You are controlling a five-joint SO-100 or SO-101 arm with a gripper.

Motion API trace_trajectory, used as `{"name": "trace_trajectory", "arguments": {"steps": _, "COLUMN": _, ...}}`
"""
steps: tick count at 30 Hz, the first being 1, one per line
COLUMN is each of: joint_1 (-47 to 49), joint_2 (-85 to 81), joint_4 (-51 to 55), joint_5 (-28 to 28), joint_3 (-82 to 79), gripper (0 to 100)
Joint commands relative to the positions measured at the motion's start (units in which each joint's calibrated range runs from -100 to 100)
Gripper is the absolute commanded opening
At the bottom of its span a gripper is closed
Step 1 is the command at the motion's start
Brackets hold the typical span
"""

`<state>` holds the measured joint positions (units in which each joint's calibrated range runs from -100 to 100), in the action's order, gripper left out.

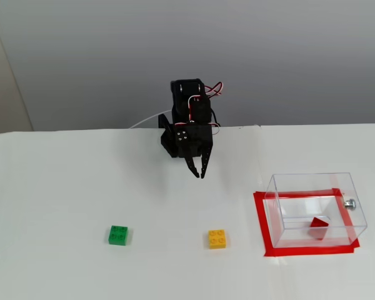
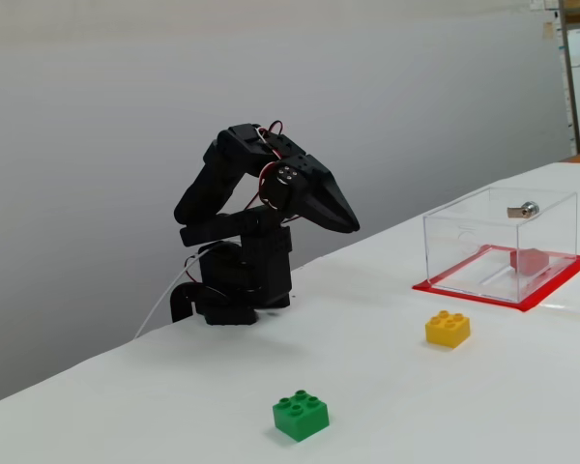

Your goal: Pick the red lego brick and place it into the transparent box

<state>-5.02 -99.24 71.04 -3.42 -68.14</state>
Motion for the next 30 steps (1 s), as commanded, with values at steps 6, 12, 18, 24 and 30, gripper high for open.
{"name": "trace_trajectory", "arguments": {"steps": 6, "joint_1": -1.60, "joint_2": -0.42, "joint_4": -5.50, "joint_5": 0.24, "joint_3": -7.36, "gripper": 2}}
{"name": "trace_trajectory", "arguments": {"steps": 12, "joint_1": -3.07, "joint_2": -0.42, "joint_4": -14.81, "joint_5": 0.24, "joint_3": -19.84, "gripper": 2}}
{"name": "trace_trajectory", "arguments": {"steps": 18, "joint_1": -3.15, "joint_2": -0.42, "joint_4": -21.86, "joint_5": 0.24, "joint_3": -26.80, "gripper": 2}}
{"name": "trace_trajectory", "arguments": {"steps": 24, "joint_1": -2.93, "joint_2": -0.42, "joint_4": -22.39, "joint_5": 0.24, "joint_3": -29.78, "gripper": 2}}
{"name": "trace_trajectory", "arguments": {"steps": 30, "joint_1": -3.00, "joint_2": -0.42, "joint_4": -19.43, "joint_5": 0.24, "joint_3": -30.69, "gripper": 2}}
